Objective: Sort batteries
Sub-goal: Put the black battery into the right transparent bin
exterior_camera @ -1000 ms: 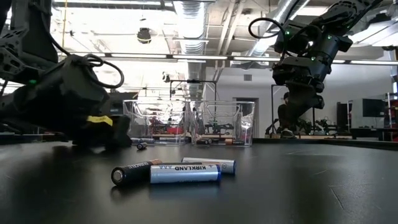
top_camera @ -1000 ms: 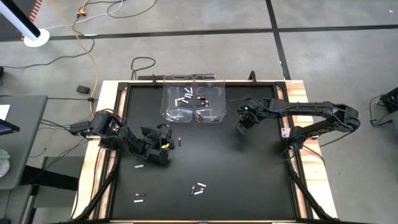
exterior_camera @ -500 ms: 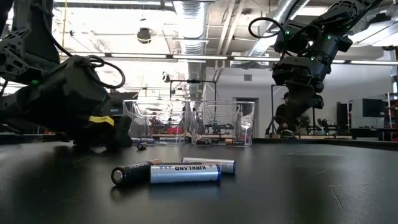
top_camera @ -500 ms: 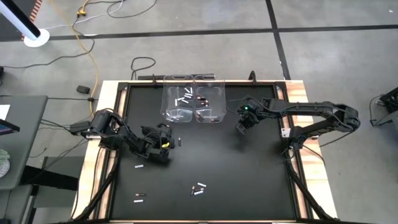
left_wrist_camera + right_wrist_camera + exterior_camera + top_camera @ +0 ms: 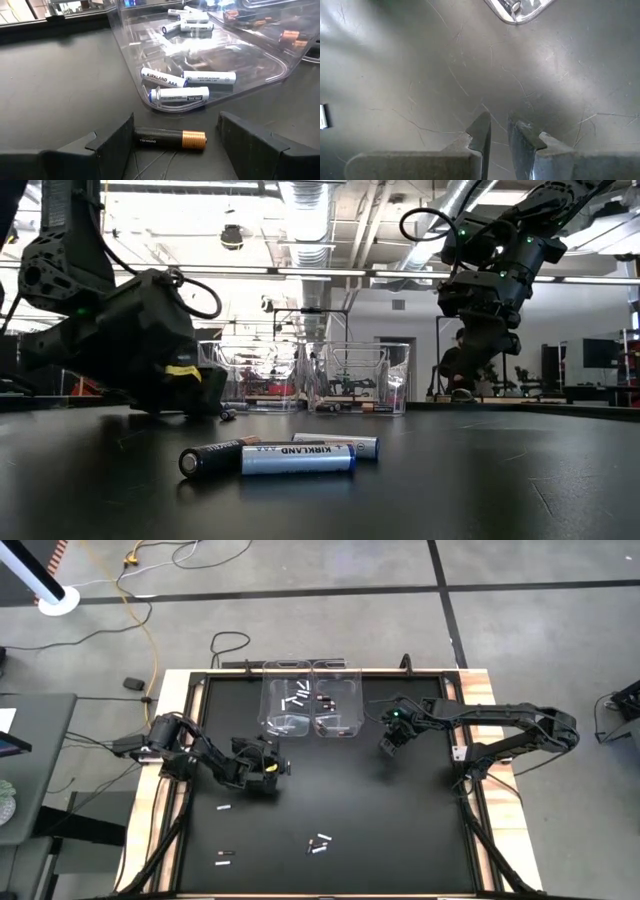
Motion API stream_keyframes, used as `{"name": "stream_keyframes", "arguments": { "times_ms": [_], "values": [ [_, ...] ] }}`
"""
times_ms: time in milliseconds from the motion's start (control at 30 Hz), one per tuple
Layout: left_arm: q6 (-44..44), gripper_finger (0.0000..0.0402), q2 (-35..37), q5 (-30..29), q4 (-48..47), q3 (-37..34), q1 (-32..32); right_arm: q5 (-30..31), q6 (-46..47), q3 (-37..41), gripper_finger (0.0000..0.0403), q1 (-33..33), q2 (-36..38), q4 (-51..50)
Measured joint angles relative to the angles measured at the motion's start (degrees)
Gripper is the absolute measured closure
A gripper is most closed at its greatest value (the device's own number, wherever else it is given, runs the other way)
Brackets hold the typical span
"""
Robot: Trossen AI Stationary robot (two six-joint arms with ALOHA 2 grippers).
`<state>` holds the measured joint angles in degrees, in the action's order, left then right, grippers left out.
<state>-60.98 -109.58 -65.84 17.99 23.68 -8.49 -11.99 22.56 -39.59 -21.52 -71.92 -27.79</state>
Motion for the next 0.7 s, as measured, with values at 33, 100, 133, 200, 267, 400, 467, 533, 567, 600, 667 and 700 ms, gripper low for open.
{"name": "stream_keyframes", "arguments": {
  "times_ms": [33,100,133,200,267,400,467,533,567,600,667,700],
  "values": [
    [-0.3,0.0116,0.0,0.0,-0.1,0.0,0.1,0.0,0.1,0.0,0.0321,0.0,0.0,0.0],
    [-0.9,0.0116,0.0,0.1,-0.2,0.0,0.2,0.0,0.6,0.0,0.0321,0.1,0.0,0.0],
    [-1.0,0.0116,0.0,0.1,-0.2,0.0,0.1,0.0,0.6,0.0,0.0321,0.1,0.0,0.0],
    [-0.9,0.0119,0.0,0.1,-0.3,0.0,-0.2,0.0,0.6,0.0,0.0321,0.2,0.0,0.0],
    [-1.5,0.0125,0.0,0.2,-0.4,0.0,-0.5,0.0,0.5,0.0,0.0321,0.2,0.0,0.0],
    [-3.4,0.0148,0.0,1.0,-1.3,0.1,-0.7,0.0,0.5,0.0,0.0321,0.2,0.0,0.0],
    [-3.6,0.0161,0.0,1.2,-1.5,0.1,-0.8,0.0,0.5,0.0,0.0321,0.2,0.0,0.0],
    [-3.4,0.0172,0.0,1.2,-1.4,0.1,-0.8,0.0,0.5,0.0,0.0321,0.2,0.0,0.3],
    [-3.4,0.0178,0.0,1.3,-1.4,0.1,-0.8,0.0,0.3,0.0,0.0321,0.2,0.0,0.5],
    [-3.4,0.0182,0.0,1.3,-1.4,0.1,-0.8,0.0,0.1,0.0,0.0321,0.2,0.0,0.7],
    [-3.3,0.0190,0.0,1.3,-1.4,0.1,-0.8,0.0,0.0,0.0,0.0321,0.2,0.0,1.2],
    [-3.3,0.0193,0.0,1.3,-1.4,0.1,-0.8,0.0,0.0,0.0,0.0321,0.2,0.0,1.4]
  ]
}}
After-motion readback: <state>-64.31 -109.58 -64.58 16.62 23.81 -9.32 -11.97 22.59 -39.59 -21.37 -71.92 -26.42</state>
